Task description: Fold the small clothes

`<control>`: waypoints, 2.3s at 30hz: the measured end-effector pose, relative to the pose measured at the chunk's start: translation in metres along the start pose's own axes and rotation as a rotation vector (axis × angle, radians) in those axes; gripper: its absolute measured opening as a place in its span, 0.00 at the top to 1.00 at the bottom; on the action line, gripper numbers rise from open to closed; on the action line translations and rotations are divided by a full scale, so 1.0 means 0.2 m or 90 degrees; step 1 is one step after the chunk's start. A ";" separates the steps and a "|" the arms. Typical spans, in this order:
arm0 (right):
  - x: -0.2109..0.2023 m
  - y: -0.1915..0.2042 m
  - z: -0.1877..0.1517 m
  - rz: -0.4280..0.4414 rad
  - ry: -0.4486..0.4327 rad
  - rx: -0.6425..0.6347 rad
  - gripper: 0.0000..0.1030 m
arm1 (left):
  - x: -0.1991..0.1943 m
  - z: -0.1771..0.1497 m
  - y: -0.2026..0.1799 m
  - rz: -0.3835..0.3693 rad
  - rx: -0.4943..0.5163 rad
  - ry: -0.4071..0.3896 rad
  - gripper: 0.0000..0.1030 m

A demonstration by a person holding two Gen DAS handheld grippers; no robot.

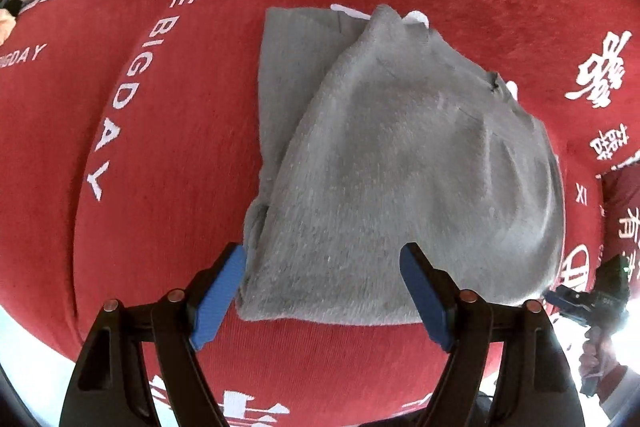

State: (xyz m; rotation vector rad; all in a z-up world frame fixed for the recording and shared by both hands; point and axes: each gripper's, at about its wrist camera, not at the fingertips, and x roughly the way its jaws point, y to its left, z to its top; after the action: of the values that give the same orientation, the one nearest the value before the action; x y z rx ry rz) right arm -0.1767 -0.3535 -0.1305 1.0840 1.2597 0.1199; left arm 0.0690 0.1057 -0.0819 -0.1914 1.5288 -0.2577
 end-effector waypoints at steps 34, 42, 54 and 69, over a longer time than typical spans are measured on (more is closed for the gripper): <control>0.06 0.22 -0.12 -0.028 -0.162 0.016 0.95 | 0.01 -0.13 0.18 -0.194 0.136 0.042 0.91; 0.01 0.06 -0.09 -0.099 -0.147 0.017 0.98 | 0.11 -0.19 0.32 -0.159 0.070 0.036 0.91; -0.08 0.04 -0.16 -0.086 -0.164 0.051 0.65 | 0.12 -0.17 0.29 -0.136 0.078 0.048 0.90; -0.04 0.05 -0.12 -0.064 -0.177 0.044 0.88 | 0.13 -0.17 0.21 -0.090 0.085 0.051 0.90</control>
State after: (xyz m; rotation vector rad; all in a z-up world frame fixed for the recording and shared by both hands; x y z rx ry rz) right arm -0.1942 -0.3385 -0.1156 1.0543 1.0704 -0.1467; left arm 0.0379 0.1408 -0.1199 -0.1856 1.5727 -0.4837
